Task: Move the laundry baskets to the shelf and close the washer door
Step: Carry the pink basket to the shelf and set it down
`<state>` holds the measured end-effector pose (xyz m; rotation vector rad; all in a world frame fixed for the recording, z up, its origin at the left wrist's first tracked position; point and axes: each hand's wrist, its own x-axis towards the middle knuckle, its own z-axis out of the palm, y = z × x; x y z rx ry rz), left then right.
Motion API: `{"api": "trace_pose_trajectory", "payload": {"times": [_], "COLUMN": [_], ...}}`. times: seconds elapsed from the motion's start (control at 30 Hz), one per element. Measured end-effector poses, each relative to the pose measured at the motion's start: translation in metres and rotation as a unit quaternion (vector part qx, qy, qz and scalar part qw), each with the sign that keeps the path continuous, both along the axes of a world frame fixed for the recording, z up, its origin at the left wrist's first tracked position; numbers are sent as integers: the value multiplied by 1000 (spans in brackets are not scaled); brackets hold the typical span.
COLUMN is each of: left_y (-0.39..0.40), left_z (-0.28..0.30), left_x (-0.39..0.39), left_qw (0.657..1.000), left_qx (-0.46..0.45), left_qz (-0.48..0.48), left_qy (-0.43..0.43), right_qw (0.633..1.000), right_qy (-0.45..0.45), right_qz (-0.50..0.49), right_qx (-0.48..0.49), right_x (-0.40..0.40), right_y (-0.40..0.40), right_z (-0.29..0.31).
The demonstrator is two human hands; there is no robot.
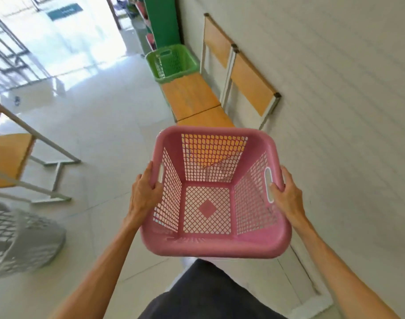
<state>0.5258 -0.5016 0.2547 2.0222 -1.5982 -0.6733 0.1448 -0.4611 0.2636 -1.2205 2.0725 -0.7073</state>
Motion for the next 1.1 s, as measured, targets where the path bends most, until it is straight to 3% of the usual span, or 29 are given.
{"api": "trace_pose_trajectory", "payload": {"times": [0.23,0.5,0.73,1.1], "left_y": [-34,-106,-229,-468], "left_z": [40,67,74,86], "left_x": [136,231,301,392], "left_qw": [993,982,978,973], "left_qx": [-58,-117,-120,-160], "left_qz": [104,151,162,167], "left_qy": [11,16,48,25], "right_qw": [988,981,979,974], "right_qy": [9,-18,-22,-18], "right_qz": [132,151,154,180], "right_qx": [-82,-122,-129,-137], "right_x": [127,226,295,398], "right_y": [-129,-243,-381,-642], "right_z": [45,60,63,87]}}
